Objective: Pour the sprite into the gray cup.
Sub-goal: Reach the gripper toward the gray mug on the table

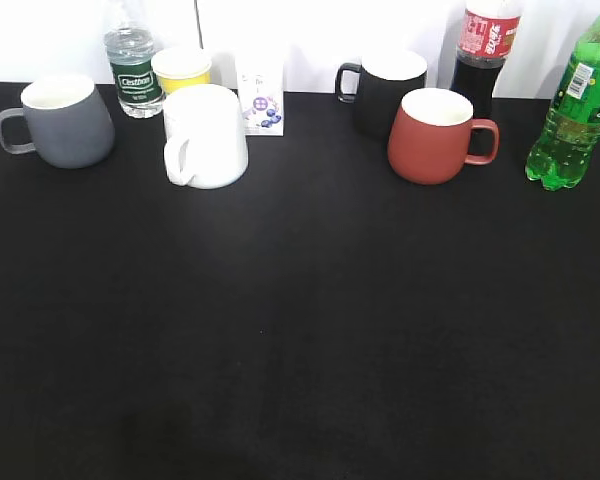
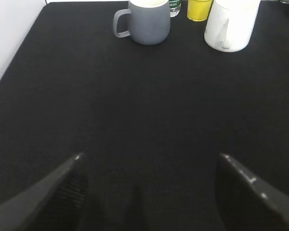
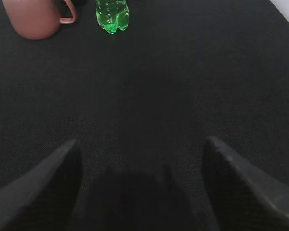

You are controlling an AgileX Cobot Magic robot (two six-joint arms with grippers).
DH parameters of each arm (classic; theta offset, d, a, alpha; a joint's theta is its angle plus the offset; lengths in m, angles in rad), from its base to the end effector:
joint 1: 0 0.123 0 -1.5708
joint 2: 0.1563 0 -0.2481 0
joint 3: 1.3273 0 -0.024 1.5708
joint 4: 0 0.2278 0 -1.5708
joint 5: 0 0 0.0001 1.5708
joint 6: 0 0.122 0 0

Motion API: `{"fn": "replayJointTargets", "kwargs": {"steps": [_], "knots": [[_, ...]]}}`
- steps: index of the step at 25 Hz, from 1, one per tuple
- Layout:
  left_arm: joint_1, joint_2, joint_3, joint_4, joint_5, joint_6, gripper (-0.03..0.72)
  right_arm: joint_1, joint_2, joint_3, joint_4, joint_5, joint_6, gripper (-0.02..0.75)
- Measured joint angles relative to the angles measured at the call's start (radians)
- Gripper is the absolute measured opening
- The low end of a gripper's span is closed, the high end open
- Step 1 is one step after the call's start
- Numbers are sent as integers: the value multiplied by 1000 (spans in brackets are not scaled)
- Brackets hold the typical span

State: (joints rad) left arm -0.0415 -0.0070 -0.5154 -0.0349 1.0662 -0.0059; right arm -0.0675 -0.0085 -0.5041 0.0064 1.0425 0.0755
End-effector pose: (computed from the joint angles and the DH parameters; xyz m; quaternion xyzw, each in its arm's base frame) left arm 0.0369 -0.0053 0.2562 0.0160 0.8485 -0.0300 0.5281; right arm 0.0392 -0.0020 0.2556 0.0603 0.8429 0.0053 0.5346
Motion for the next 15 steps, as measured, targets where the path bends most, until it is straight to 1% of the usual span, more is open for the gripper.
{"fn": "replayJointTargets", "kwargs": {"steps": [5, 7, 9, 10, 11, 13, 15], "knots": [[0, 0, 0, 0, 0, 0, 599, 0, 0, 0, 0, 0, 0, 586], [0, 0, 0, 0, 0, 0, 552, 0, 0, 0, 0, 0, 0, 586], [0, 0, -2, 0, -6, 0, 477, 0, 0, 0, -6, 0, 0, 586], [0, 0, -14, 0, -37, 0, 454, 0, 0, 0, 0, 0, 0, 586], [0, 14, -21, 4, -123, 0, 445, 0, 0, 0, 0, 0, 0, 586], [0, 87, -6, 27, -410, 0, 440, 0, 0, 0, 0, 0, 0, 586], [0, 230, 64, 41, -740, 0, 438, 0, 0, 0, 0, 0, 0, 586]]}}
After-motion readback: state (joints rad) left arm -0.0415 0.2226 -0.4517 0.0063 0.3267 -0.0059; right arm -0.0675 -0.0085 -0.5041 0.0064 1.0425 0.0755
